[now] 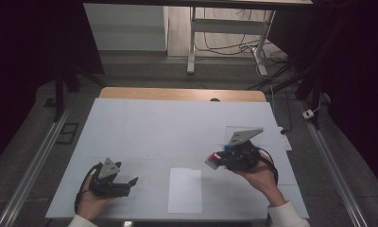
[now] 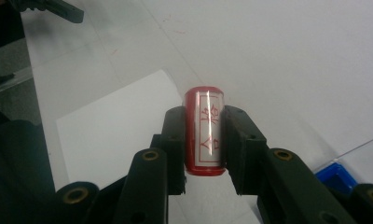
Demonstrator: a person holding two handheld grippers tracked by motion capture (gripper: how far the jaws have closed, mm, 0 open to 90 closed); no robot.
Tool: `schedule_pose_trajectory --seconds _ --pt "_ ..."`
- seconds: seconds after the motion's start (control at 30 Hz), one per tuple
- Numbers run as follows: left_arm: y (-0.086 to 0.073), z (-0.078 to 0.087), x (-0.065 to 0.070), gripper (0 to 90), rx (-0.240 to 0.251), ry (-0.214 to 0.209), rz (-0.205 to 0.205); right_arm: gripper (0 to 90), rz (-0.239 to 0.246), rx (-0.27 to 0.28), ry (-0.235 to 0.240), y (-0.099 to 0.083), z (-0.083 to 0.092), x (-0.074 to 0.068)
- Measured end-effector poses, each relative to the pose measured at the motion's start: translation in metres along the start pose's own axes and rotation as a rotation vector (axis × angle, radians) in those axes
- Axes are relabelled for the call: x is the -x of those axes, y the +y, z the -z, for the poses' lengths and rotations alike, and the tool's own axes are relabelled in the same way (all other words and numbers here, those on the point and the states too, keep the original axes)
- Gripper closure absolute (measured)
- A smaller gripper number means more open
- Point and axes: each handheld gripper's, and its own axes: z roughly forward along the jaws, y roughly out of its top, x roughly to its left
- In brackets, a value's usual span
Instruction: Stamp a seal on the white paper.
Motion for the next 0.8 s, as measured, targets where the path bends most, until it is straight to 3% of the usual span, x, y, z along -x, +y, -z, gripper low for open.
schedule_pose_trajectory --seconds 0.53,0.8 --pt "0.0 -0.001 0.001 15.8 -0.004 -0.004 -0.01 69.9 0.047 -0.06 0.031 0.002 -0.021 -0.018" --pt "0.001 -0.001 0.001 15.9 -0.003 -0.011 -0.004 69.9 0.094 -0.073 0.079 0.012 -0.037 -0.037"
